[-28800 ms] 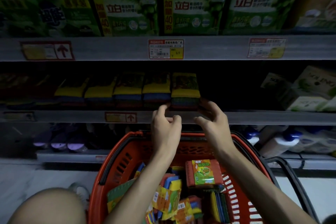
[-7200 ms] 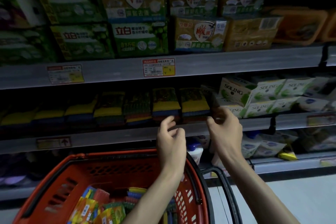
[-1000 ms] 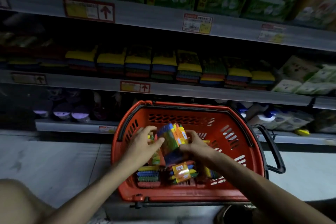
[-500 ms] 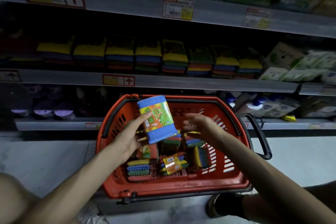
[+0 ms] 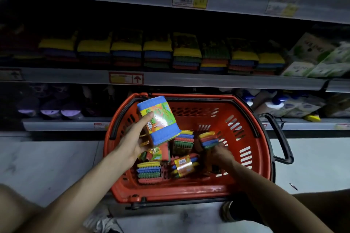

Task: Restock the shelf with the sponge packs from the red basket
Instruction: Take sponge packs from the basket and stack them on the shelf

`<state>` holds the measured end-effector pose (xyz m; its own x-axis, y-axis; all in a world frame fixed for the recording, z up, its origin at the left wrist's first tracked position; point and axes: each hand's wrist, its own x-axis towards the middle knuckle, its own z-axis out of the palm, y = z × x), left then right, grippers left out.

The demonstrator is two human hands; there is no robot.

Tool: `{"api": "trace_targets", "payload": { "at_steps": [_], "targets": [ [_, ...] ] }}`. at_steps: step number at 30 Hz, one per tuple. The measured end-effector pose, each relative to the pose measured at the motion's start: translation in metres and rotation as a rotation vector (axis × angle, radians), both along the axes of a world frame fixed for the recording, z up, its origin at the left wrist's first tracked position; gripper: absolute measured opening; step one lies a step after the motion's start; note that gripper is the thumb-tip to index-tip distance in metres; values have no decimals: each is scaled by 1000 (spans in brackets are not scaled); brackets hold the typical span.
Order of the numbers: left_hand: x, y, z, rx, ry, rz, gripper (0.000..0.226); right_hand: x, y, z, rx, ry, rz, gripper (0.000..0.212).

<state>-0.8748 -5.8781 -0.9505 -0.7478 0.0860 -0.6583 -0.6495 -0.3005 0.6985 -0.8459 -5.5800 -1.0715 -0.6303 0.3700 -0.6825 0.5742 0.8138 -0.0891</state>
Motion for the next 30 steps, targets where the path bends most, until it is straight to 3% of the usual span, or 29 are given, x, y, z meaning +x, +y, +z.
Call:
{"api": "trace_targets", "payload": {
  "at_steps": [5,9,12,14,16,19,21,25,30],
  "targets": [
    [2,3,5,-49,135,-23,32,5,-9,28,35,-70,158,57],
    [8,3,10,-516,685,-262,69,14,-13,112,29,107,225,58],
    [11,6,14,-965,1127,-408,80,14,2,171,-110,277,141,79],
    [14,8,17,-1076,1278,-476,88,18,13,203,-175,384,145,101],
    [18,10,22,-1085,1376,-531,96,24,19,224,-254,509,101,99],
    [27,18,35,-1070,1380,-549,103,32,22,244,-430,636,50,46],
    [32,25,43,-1069,1335,-534,106,36,25,252,-557,661,-15,27],
    [36,42,55,-1040,1298,-418,102,37,33,257,-830,576,-191,23],
    [37,61,75,-1067,1230,-265,92,30,47,256,-1022,598,-332,38]
  ]
}}
